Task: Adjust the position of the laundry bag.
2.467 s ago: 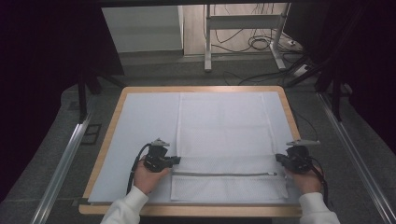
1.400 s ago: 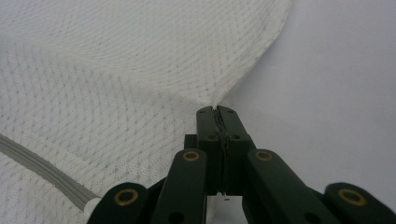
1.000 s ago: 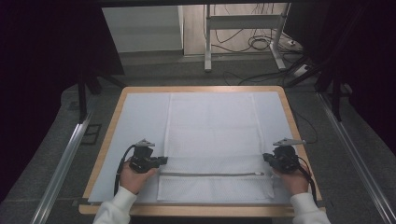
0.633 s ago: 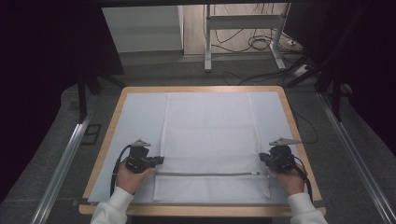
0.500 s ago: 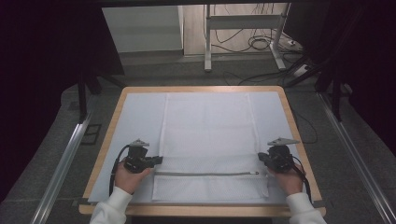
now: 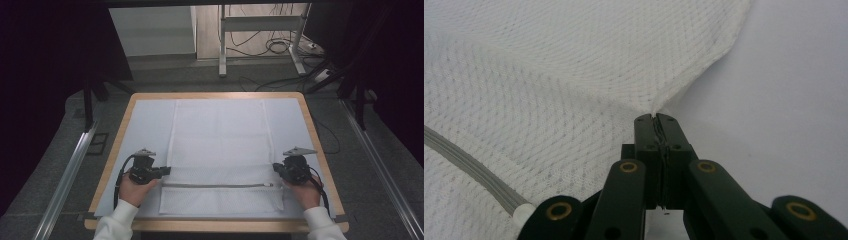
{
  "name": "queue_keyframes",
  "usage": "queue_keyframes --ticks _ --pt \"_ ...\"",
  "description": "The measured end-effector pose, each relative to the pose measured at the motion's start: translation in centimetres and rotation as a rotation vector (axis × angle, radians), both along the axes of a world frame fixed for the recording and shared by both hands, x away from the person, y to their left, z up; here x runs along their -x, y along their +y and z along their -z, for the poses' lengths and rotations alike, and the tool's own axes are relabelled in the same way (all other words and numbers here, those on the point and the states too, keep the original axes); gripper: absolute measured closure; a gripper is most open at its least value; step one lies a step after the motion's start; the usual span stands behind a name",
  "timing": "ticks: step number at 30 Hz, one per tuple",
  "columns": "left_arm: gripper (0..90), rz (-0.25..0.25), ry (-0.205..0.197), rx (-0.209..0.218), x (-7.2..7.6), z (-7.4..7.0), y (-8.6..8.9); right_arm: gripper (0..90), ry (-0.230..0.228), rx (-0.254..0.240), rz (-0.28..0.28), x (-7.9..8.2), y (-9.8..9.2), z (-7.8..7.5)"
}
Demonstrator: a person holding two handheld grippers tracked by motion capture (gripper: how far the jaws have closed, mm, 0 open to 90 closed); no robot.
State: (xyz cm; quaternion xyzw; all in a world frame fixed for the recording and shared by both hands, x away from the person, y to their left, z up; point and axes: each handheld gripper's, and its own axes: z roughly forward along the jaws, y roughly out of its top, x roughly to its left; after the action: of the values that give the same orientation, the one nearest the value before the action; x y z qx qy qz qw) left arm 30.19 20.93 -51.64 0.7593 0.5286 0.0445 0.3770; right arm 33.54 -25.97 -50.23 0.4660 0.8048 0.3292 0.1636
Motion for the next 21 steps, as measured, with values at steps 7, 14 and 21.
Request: queue_keyframes --ticks 7,14,21 --pt "89.1 -0.005 0.007 0.001 -0.1 0.07 0.48 87.7 0.0 0.001 -0.007 -0.02 0.41 0.13" --pt "89.1 -0.004 0.011 -0.002 -0.14 0.16 0.52 87.7 0.0 0.002 -0.008 0.0 0.45 0.17" --pt "89.0 -0.004 0.013 -0.001 -0.16 0.21 0.67 87.7 0.0 0.003 -0.01 0.01 0.55 0.21"
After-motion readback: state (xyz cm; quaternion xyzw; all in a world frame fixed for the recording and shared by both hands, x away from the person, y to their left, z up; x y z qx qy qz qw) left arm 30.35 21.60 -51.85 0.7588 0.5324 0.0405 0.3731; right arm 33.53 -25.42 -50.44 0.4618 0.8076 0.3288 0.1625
